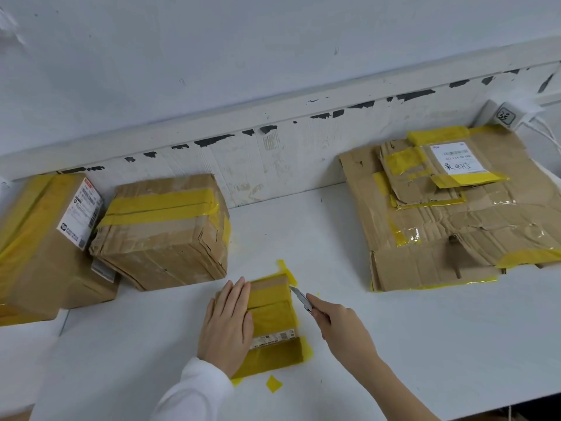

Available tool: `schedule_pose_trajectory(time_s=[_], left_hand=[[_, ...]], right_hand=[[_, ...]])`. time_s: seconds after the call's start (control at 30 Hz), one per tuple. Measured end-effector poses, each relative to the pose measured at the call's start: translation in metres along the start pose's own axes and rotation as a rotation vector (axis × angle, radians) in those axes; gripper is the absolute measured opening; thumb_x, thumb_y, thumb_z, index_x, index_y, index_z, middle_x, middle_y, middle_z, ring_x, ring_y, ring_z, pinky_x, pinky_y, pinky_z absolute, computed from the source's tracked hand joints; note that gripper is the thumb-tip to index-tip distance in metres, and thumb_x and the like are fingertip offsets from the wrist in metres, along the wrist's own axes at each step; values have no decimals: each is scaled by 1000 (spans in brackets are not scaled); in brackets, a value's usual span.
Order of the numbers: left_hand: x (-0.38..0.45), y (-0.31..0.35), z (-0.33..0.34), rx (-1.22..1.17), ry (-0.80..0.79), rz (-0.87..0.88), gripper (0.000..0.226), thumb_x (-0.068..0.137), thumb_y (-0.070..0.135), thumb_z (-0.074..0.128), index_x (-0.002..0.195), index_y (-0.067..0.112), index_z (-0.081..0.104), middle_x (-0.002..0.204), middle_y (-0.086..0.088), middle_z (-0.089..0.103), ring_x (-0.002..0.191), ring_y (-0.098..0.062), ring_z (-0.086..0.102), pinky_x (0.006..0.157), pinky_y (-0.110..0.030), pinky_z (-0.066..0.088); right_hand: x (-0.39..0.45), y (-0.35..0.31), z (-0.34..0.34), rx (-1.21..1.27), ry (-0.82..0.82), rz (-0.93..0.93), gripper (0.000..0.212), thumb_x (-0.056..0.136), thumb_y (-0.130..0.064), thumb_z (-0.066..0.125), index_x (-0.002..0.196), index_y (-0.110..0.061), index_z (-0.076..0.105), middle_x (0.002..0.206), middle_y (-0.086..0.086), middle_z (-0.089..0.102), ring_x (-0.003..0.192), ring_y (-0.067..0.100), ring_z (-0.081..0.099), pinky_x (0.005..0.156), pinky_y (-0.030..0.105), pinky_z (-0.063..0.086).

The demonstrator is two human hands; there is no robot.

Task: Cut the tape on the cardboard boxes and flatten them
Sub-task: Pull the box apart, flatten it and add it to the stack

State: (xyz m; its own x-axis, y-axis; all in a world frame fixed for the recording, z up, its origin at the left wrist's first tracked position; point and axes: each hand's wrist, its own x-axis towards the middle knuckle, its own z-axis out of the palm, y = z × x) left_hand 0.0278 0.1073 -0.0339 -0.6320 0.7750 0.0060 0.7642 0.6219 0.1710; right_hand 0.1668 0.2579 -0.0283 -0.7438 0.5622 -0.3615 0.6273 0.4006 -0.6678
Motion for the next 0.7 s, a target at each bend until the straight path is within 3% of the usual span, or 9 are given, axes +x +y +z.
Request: schedule_pose_trajectory(time_s=[0.1, 0.27, 0.47, 0.53, 0.63, 0.7], left_hand=[[0, -1, 5, -18, -17, -10, 67, 89, 37, 7, 142, 10, 37, 149, -5, 33, 140, -28, 27, 112, -45, 25], [0, -3, 7, -53, -66, -33, 76, 82, 44, -6, 147, 16, 22, 155, 0, 18, 144, -21, 10, 116, -38, 13], [0, -2, 6, -61, -104, -47, 79, 80, 46, -9, 148, 18, 18, 156, 3, 14, 145, -19, 7, 116, -38, 12], [2, -4, 7, -12, -138, -62, 74, 82, 46, -12, 150, 23, 7, 157, 8, 3, 145, -13, -2, 116, -36, 7], [3, -6, 8, 65, -194, -111, 52, 99, 38, 7, 149, 29, -4, 156, 15, -6, 143, -6, -7, 116, -39, 4], [4, -4, 3, 112, -211, -145, 52, 101, 38, 15, 150, 30, 2, 155, 15, 4, 143, -5, 3, 112, -42, 9]], right_hand=[[-4, 0, -1, -119, 30, -9, 31, 102, -32, 32, 128, -39, 47, 70, -3, 49, 64, 21, 44, 48, 26, 32], [-24, 5, 2, -183, 10, -18, 28, 102, -35, 29, 126, -41, 41, 71, -3, 47, 67, 21, 45, 59, 30, 38], [-47, 17, 3, -241, -28, -30, 35, 101, -40, 27, 133, -55, 29, 83, -6, 50, 75, 18, 45, 66, 28, 38], [-50, 20, 1, -277, -66, -36, 35, 101, -41, 28, 132, -57, 29, 85, -9, 48, 77, 17, 44, 66, 27, 37], [-49, 31, -7, -254, -71, 17, 33, 99, -42, 31, 129, -57, 34, 86, -10, 50, 82, 18, 52, 69, 27, 40], [-41, 40, -11, -176, -10, 69, 39, 99, -38, 34, 137, -47, 33, 90, -7, 52, 81, 17, 52, 71, 27, 42]])
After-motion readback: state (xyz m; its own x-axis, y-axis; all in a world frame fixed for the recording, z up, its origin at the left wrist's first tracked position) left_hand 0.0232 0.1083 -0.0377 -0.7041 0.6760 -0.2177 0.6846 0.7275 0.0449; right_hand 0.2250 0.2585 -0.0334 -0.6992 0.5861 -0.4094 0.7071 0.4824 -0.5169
